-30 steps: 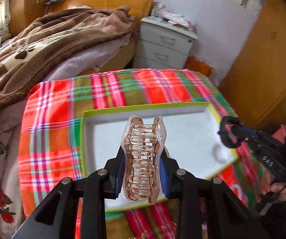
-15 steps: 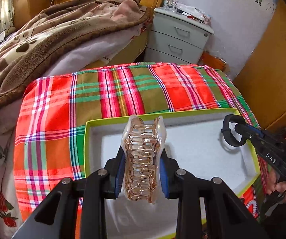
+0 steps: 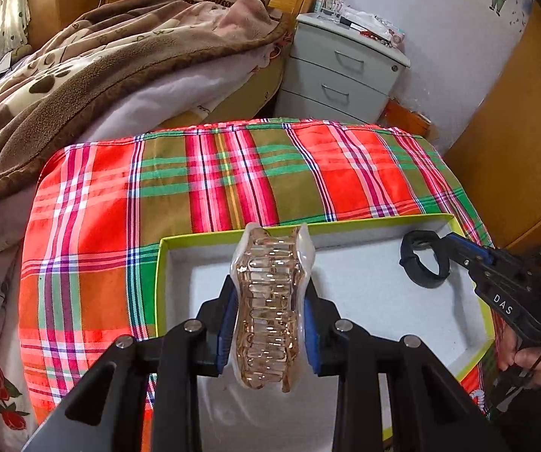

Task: Organize jewelry
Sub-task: 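Carry the claw clip into the yellow box and release while the right gripper drops the black band there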

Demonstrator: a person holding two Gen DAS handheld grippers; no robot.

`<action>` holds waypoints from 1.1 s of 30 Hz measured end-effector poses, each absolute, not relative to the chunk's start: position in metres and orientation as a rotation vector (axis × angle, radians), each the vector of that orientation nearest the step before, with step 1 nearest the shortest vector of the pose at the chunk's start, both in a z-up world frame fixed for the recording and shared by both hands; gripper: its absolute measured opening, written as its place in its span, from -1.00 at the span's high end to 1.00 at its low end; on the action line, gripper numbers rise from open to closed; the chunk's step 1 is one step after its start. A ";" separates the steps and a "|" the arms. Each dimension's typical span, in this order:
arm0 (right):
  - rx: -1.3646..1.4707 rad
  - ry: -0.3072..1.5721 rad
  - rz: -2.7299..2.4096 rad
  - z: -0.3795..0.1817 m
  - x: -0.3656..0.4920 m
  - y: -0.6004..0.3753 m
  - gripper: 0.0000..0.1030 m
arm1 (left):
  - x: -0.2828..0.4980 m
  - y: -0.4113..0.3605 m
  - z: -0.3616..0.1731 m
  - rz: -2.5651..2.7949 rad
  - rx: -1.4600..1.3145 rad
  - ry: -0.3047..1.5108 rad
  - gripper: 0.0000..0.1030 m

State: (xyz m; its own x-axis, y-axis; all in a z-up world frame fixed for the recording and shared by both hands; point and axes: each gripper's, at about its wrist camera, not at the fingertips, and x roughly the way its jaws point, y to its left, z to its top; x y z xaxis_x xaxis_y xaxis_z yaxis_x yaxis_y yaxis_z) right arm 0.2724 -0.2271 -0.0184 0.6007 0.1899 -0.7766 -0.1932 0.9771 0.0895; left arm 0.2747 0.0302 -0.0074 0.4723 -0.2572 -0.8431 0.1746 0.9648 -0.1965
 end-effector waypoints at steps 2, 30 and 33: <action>-0.004 0.896 0.219 -0.019 0.272 -0.227 0.77 | 0.274 0.029 -0.006 -0.249 -0.072 1.042 0.35; 0.043 0.824 0.184 -0.001 0.250 -0.236 0.65 | 0.253 0.052 0.026 -0.141 -0.149 0.916 0.09; 0.051 0.814 0.182 0.003 0.244 -0.237 0.65 | 0.246 0.055 0.030 -0.135 -0.161 0.907 0.09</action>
